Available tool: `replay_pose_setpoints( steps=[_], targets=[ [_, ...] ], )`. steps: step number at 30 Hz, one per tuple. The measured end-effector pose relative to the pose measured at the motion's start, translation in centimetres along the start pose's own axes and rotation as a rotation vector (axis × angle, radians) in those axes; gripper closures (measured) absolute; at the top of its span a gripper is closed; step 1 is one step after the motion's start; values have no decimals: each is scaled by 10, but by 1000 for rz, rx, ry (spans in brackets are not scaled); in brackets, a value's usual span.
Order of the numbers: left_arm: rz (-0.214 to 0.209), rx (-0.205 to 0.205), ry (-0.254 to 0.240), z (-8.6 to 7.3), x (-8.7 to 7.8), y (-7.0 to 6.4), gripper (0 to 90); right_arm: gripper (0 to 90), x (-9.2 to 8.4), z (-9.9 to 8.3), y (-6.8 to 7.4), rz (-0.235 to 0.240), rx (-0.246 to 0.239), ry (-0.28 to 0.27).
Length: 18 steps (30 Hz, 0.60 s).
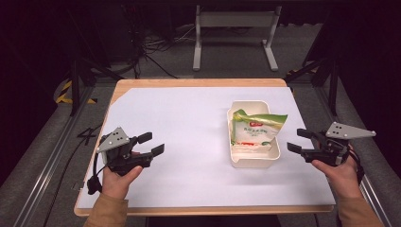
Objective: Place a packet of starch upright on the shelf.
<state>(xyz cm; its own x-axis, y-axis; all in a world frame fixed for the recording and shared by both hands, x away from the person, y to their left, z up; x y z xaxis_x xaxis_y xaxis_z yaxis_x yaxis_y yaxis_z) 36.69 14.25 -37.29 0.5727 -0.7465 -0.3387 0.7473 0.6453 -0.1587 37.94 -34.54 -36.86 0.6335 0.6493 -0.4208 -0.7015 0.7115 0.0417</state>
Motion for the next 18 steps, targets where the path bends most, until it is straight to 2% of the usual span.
replay_pose_setpoints(
  steps=[8,10,11,13,18],
  targets=[
    [17,-21,1,-10,2,10,354,291,9,-42,-9,-20,74,10],
    [17,-28,-2,-10,2,11,354,289,13,-54,-11,-19,100,37],
    [20,-28,-2,-10,2,12,354,288,15,-58,-12,-27,93,59],
    [21,-32,-2,-10,1,13,353,287,16,-64,-14,-35,91,72],
    [25,-40,-4,-12,1,15,347,286,15,-65,-16,-39,105,46]
  ],
)
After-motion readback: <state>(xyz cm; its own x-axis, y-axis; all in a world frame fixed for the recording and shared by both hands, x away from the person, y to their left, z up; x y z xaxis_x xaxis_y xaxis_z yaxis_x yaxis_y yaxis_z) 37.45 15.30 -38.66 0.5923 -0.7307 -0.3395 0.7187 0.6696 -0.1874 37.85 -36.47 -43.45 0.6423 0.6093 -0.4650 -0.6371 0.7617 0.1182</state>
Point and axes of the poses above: each handheld gripper's, and its own axes: x roughly forward along the jaws, z roughly out of its top, y roughly to its left, the point moved 6 cm from there along x, roughly forward along the jaws, and after that the axes turned 1 degree about x, right-handed, at the moved point
